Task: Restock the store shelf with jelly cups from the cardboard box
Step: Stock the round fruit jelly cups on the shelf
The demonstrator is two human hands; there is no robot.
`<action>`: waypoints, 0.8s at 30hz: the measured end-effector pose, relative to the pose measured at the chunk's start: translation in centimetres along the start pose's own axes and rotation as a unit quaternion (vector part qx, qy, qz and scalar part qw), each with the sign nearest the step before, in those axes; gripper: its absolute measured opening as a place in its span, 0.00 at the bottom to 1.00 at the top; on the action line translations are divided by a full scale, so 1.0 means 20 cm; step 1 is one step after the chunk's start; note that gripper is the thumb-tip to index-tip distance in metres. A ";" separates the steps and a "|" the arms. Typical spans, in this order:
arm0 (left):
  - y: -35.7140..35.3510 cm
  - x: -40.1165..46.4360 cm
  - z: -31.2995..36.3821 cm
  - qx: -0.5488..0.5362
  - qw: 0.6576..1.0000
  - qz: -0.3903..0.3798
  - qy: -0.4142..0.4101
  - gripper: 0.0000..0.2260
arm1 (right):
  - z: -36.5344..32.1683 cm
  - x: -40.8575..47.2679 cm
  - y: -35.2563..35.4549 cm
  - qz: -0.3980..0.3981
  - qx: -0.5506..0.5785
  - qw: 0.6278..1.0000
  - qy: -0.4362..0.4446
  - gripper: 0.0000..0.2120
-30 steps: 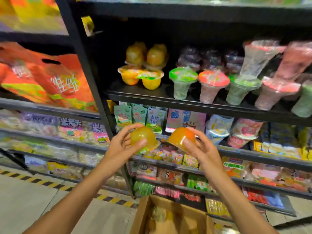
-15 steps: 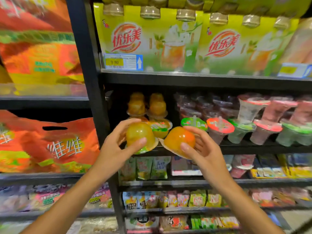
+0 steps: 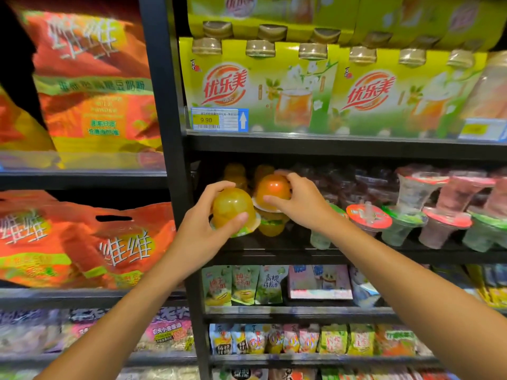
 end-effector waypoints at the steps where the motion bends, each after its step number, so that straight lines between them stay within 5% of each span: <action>1: -0.01 0.00 0.00 0.003 1.000 0.001 0.004 0.23 | 0.00 0.03 -0.03 -0.024 -0.025 0.999 -0.013 0.35; 6: -0.04 0.02 -0.04 0.052 0.998 0.012 0.013 0.23 | 0.01 0.06 -0.08 -0.086 -0.153 0.984 -0.034 0.31; 16: -0.14 0.30 -0.23 0.144 0.986 0.061 0.057 0.24 | 0.04 0.06 -0.04 -0.112 -0.142 0.983 -0.011 0.28; 24: -0.17 0.37 -0.41 0.213 0.963 0.020 0.166 0.31 | 0.06 0.05 -0.04 -0.123 -0.132 0.983 -0.013 0.27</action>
Point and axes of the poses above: each hand's wrist, its own x-axis towards the middle knuckle, its own y-axis out of the back of the hand, z = x × y, the point moved 1 cm from there along x, towards the middle knuckle, and after that the axes turned 6 degrees about -z, right-handed, at the moved point
